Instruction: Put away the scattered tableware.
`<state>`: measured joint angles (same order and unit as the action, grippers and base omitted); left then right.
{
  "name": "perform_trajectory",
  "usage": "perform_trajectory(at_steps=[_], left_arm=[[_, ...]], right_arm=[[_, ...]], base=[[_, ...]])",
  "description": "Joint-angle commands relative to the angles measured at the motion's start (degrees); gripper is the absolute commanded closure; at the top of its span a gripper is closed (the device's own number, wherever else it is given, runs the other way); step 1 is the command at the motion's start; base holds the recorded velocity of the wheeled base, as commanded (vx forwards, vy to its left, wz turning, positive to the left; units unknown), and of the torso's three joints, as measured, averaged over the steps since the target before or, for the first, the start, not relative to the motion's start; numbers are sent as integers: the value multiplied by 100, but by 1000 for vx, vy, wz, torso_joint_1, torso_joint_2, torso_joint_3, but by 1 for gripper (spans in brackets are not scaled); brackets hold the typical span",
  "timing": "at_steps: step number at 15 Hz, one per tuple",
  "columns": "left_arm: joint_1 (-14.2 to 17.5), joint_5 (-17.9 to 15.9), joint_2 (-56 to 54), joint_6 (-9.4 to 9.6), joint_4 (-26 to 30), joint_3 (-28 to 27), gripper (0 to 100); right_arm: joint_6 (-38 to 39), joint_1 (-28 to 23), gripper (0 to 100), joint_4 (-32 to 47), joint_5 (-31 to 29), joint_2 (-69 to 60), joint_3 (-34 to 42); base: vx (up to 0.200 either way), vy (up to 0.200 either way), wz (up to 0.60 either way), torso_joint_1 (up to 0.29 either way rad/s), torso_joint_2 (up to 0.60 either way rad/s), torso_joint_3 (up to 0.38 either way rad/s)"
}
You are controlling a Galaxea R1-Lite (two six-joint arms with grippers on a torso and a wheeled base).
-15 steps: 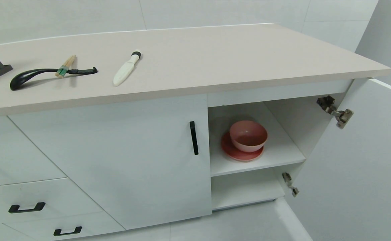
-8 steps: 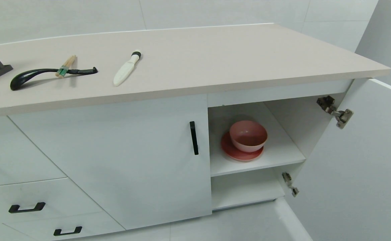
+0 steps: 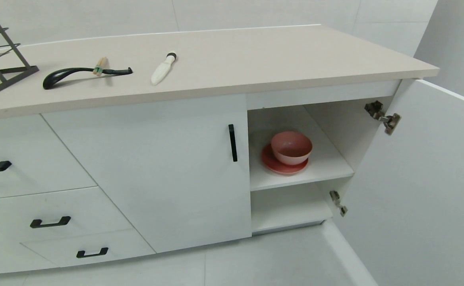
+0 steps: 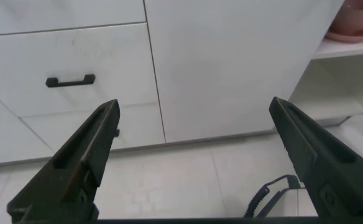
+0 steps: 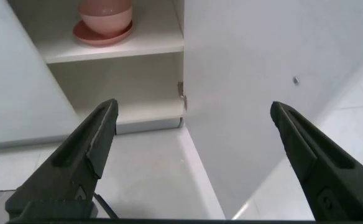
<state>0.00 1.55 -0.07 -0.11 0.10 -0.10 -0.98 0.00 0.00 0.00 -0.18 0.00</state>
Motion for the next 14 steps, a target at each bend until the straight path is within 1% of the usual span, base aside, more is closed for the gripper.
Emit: perform_trajectory(at_steps=[1, 7, 8, 10, 14], left_arm=[[0, 3, 7, 2, -1, 1, 0], [0, 3, 7, 20, -1, 10, 0], [0, 12, 7, 37, -1, 1, 0], [0, 21, 7, 99, -1, 10, 0], [0, 21, 7, 116, -1, 10, 0]], right_arm=[[1, 0, 0, 0, 0, 18, 0], [1, 0, 0, 0, 0, 18, 0], [1, 0, 0, 0, 0, 18, 0], [1, 0, 0, 0, 0, 18, 0], [1, 0, 0, 0, 0, 18, 0]], base=[[-200, 0, 0, -2, -2, -2], [-200, 0, 0, 2, 2, 2], [-200, -200, 0, 12, 7, -7], [0, -200, 0, 2, 2, 7], [0, -200, 0, -1, -1, 4]])
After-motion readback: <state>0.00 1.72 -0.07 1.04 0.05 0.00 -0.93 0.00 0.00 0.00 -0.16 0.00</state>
